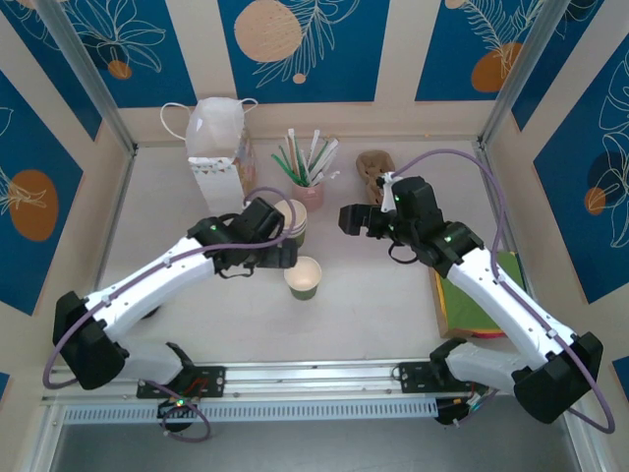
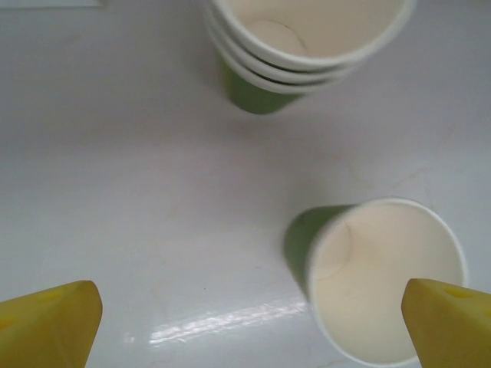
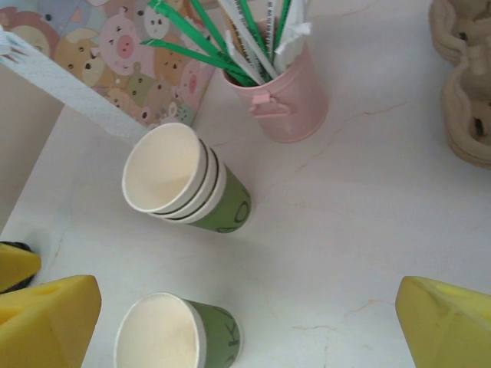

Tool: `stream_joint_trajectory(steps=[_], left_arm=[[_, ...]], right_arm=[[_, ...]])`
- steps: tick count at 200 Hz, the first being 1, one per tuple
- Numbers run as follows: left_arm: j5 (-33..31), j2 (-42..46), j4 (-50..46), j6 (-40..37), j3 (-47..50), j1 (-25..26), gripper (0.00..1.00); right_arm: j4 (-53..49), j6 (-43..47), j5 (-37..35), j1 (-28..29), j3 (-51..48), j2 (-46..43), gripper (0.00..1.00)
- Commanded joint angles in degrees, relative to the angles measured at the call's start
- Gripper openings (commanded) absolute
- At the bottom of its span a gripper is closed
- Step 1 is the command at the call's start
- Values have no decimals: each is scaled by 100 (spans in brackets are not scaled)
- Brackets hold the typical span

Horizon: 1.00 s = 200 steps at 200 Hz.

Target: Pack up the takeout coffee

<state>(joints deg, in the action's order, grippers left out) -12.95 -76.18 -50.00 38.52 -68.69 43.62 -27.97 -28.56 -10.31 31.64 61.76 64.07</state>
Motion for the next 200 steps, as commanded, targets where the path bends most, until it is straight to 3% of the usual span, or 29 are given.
stream_joint_trajectory(steps=[1,63,89,126,143,163,200], left_arm=[[-612,278,-644,32,104,-353,100],[-724,1031,-906,118,1010,-2235,100],[-851,1021,-913,41,1162,-2870,96],[-1213,815,-805,-101,1329,-3487,90],[-1418,743,-629,-240,1454,-3733,83],[-1330,604,-449,-323,1572,-4142,79],[-1460,259,-205,-431,1768,-4391,74]], right_arm=[[-56,99,46,185,353,149,99],[-156,236,125,755,1014,781,99],[-101,211,216,972,1182,1074,99],[-86,254,355,1196,1488,1481,99],[-82,303,397,1256,1617,1638,99],[-96,359,433,1318,1794,1848,99],[-327,407,493,1404,2277,2254,99]])
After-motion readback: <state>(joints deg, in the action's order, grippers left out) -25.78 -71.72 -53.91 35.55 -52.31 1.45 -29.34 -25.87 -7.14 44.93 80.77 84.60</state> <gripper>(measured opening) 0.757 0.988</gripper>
